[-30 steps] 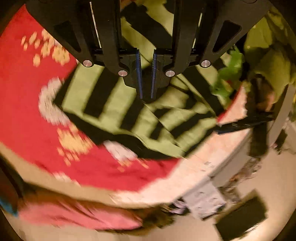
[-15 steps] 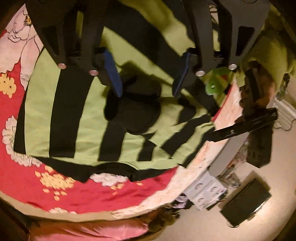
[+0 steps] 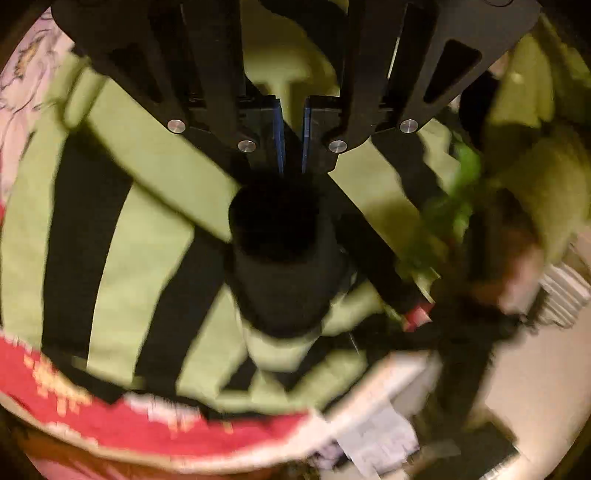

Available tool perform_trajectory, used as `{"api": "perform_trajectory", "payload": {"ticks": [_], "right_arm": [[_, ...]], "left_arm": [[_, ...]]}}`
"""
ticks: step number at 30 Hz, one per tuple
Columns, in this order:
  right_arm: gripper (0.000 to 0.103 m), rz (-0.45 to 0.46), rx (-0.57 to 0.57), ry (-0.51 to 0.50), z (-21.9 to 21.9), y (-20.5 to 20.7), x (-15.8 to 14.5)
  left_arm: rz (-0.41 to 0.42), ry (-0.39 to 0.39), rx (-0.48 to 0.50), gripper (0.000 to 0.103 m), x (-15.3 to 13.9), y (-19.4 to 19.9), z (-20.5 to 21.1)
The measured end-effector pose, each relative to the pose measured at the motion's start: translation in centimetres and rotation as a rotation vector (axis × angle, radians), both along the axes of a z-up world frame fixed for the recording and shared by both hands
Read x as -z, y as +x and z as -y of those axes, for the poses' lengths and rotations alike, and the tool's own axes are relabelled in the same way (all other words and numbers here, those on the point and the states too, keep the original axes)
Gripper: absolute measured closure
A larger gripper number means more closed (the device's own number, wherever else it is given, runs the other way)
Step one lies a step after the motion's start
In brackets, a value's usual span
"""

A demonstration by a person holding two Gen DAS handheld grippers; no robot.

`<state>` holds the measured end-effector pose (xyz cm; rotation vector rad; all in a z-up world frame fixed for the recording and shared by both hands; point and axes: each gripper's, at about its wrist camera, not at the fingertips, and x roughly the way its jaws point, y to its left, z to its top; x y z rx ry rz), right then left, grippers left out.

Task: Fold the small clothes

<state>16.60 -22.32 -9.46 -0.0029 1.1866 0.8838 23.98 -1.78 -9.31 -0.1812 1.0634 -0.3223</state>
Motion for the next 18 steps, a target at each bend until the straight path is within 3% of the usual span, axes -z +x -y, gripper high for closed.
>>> {"api": "perform_trajectory", "payload": {"ticks": [3, 5, 9, 12, 15, 16, 17, 18], "right_arm": [[0.086, -0.018, 0.074, 0.072, 0.9, 0.0, -0.3], [0.056, -0.007, 0.1, 0.119, 1.5, -0.3, -1.4], [0.036, 0.027, 0.177, 0.283, 3.1, -0.4, -4.4], [0.032, -0.01, 0.252, 0.353, 3.6, 1.1, -4.4], [0.034, -0.093, 0.349, 0.354, 2.8, 2.5, -2.6], [0.052, -0.116, 0.366, 0.374, 2.3, 2.8, -2.0], [0.085, -0.133, 0.367, 0.417, 1.9, 2.9, -1.8], [0.098, -0.136, 0.36, 0.445, 1.5, 3.0, -1.7]], "left_arm": [[0.006, -0.003, 0.003, 0.017, 0.0, -0.1, -0.1], [0.008, -0.013, 0.0, 0.017, 0.1, -0.1, -0.1], [0.017, -0.033, -0.006, 0.017, 0.1, -0.2, -0.4], [0.024, -0.04, -0.006, 0.017, 0.1, -0.2, -0.4], [0.03, -0.055, -0.008, 0.017, 0.1, -0.3, -0.6], [0.032, -0.06, -0.008, 0.017, 0.1, -0.3, -0.7], [0.036, -0.065, -0.007, 0.017, 0.2, -0.4, -0.7], [0.039, -0.067, -0.005, 0.017, 0.2, -0.4, -0.7]]}}
